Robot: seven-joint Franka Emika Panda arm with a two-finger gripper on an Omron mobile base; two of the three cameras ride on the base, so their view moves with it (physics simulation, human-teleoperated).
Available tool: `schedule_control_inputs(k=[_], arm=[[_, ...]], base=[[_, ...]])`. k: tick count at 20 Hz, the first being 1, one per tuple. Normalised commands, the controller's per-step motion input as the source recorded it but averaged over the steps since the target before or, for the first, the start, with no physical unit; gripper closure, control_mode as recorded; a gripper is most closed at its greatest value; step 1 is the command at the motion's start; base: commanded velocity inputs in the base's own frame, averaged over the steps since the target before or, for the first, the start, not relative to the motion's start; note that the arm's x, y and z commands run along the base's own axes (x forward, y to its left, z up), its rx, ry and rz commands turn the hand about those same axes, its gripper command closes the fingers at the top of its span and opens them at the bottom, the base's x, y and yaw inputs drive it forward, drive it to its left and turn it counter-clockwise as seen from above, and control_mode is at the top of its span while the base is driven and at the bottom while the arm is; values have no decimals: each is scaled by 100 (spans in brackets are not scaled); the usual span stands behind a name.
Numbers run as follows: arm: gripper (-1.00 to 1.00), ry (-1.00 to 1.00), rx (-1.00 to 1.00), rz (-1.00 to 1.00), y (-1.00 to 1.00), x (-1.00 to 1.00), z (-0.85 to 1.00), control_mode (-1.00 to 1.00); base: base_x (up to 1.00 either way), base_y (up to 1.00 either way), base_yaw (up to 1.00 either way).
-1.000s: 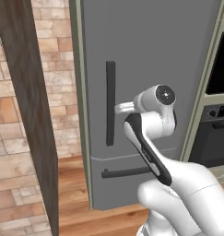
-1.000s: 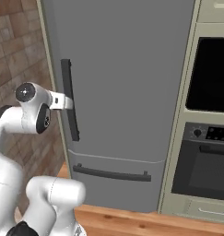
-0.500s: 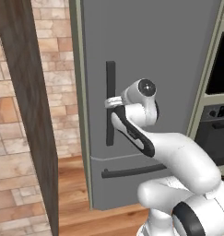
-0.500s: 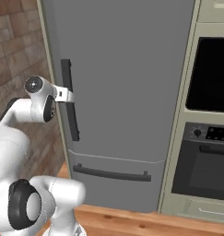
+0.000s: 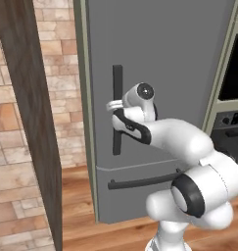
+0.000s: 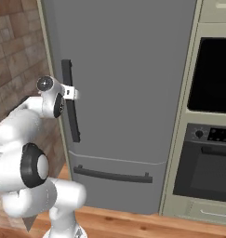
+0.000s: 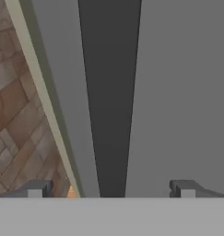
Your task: Take the lemon wedge from the fridge and place it on the plate with fish on the dining counter.
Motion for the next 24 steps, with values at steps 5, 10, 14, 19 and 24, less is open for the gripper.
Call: schedule_control_inputs(k=[5,10,14,19,24], arm=[[-100,0,-1,0,0,68,-20,-100],[-100,0,0,0,0,81,-20,-100],[-100,0,-1,0,1,78,-22,-100],[-100,0,-1,0,4,78,-23,-100],[100,0,-1,0,0,18,-2,-100]], base=[[0,0,0],[0,0,0],[0,0,0],[0,0,0],[0,0,0]])
